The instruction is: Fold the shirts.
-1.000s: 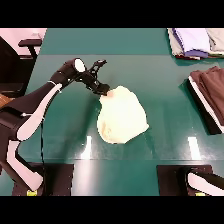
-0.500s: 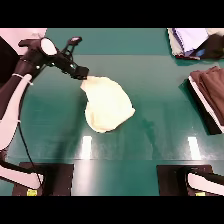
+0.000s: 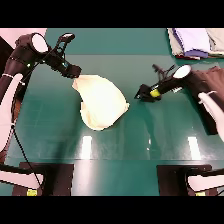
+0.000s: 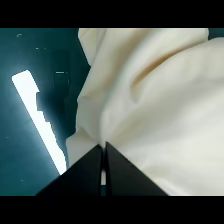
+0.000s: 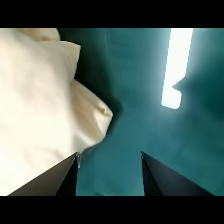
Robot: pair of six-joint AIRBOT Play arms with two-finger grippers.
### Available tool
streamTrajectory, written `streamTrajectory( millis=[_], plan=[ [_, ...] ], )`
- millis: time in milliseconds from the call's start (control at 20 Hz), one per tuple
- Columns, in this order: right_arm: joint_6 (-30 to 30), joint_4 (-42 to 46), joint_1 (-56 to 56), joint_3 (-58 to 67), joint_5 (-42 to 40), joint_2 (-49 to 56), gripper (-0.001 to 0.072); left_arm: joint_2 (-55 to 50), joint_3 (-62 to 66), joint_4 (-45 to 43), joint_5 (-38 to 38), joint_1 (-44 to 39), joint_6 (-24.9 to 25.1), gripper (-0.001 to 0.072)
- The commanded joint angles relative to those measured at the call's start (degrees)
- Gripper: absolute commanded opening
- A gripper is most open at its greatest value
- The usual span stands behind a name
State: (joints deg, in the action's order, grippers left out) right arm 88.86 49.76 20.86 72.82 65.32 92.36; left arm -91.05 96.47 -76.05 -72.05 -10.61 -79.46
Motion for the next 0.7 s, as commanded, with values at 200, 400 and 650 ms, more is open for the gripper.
streamTrajectory(
  millis=[200, 400, 650],
  plan=[
    [0.26, -5.35, 5.88, -2.43, -8.81, 7.17, 0.0428, 0.11, 0.07, 0.2, 1.44, 0.07, -0.04, 0.0025],
    [0.2, -5.14, 7.74, -2.43, -8.81, 7.17, 0.0038, 0.17, 0.07, 1.66, 1.73, 0.07, -0.09, 0.0023],
    [-2.32, -1.38, 4.72, -2.4, -11.39, -1.6, 0.0017, 8.55, 0.94, -0.2, 6.51, 0.07, -1.16, 0.0023]
  ],
)
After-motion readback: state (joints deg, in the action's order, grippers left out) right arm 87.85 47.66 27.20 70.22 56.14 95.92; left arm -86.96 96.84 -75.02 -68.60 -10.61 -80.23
